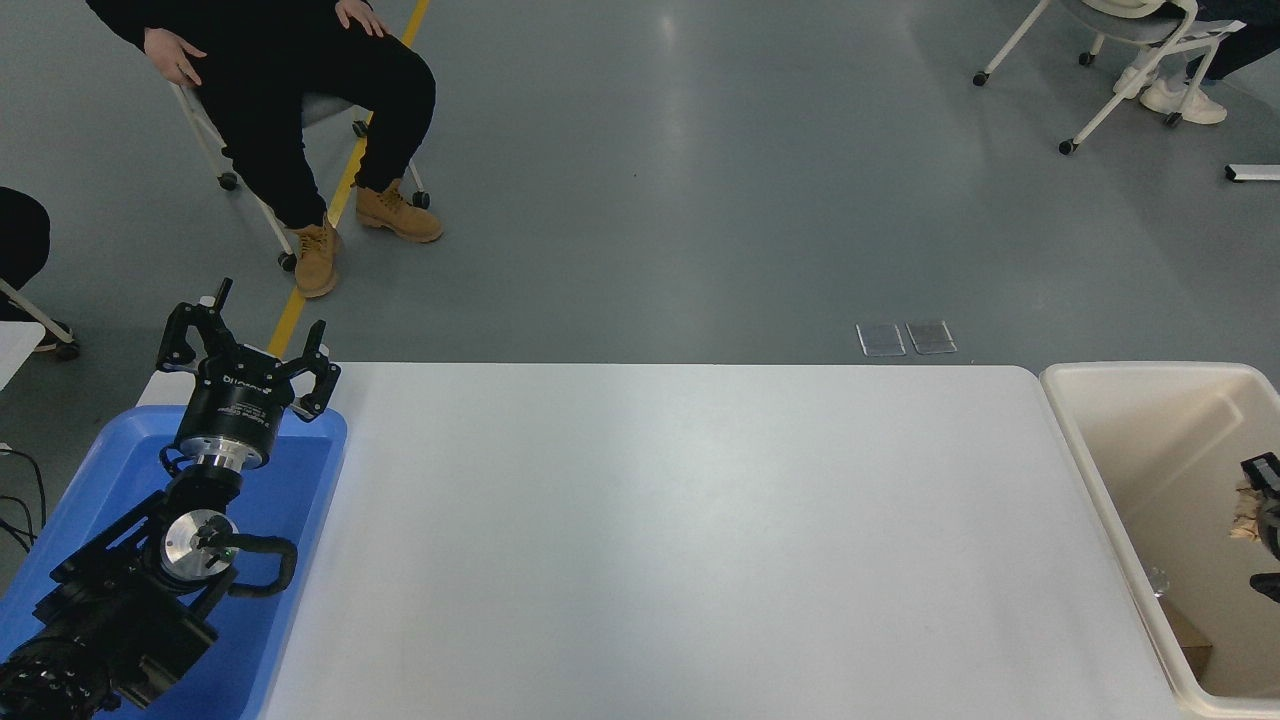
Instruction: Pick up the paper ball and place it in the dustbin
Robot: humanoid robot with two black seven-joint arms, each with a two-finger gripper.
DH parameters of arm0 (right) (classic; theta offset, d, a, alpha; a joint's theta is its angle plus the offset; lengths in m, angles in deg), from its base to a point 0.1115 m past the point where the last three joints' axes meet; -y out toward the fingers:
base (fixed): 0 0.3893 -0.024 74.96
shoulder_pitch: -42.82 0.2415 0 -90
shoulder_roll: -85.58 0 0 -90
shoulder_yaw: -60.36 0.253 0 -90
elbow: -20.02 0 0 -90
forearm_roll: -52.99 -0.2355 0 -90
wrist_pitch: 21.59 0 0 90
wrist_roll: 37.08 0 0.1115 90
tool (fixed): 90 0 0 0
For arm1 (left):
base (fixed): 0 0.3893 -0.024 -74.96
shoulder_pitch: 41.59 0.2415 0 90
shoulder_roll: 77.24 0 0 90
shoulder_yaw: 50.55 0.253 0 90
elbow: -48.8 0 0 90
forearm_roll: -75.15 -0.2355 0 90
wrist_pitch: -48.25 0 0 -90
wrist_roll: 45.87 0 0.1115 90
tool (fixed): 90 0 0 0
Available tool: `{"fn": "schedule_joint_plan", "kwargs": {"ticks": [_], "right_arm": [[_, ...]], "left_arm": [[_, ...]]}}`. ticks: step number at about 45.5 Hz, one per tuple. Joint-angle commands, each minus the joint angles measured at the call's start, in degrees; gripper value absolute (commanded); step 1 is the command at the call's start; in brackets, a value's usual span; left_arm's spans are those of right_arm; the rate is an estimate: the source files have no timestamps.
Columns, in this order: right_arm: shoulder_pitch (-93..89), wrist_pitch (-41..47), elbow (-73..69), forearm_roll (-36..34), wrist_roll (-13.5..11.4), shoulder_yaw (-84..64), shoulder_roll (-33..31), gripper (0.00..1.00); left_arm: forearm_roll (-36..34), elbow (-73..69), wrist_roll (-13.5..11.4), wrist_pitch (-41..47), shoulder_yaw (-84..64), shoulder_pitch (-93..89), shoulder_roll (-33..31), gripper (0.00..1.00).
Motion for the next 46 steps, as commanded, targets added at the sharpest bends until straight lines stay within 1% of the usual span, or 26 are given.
{"fn": "schedule_joint_plan", "kwargs": {"ticks": [1,19,23,30,37,42,46], "right_arm": [[-1.0,-2.4,0.4,0.5,0.0,0.7,0.4,1.0],[2.0,-1.8,-0.7,1.0,0.1,0.3,0.2,1.0],[5.8,-1.4,-2.1,3.8,0.1,-0.1,-0.1,1.0],[15.3,-0.1,-7.0,11.6,0.1,-2.2,-2.1,1.0],[27.7,4.4,-13.6,17.5,0.0,-8.0,-1.7,1.0],[33.5,8.8,-15.1,18.2,0.1,-10.4,0.6,1.0],[37.4,14.3,-15.3,18.3,0.0,-10.4,1.7,1.0]], "left_arm": [[0.0,0.0,0.0,0.0,-0.1,0.0,0.0,0.99],[0.0,0.0,0.0,-0.1,-0.1,0.0,0.0,0.99],[0.0,0.0,0.0,-0.1,-0.1,0.0,0.0,0.99],[0.0,0.0,0.0,-0.1,-0.1,-0.1,0.0,0.99],[0.0,0.0,0.0,-0.1,-0.1,0.0,0.0,0.99],[0.0,0.0,0.0,-0.1,-0.1,0.0,0.0,0.99],[0.0,0.0,0.0,-0.1,-0.1,0.0,0.0,0.99]]}}
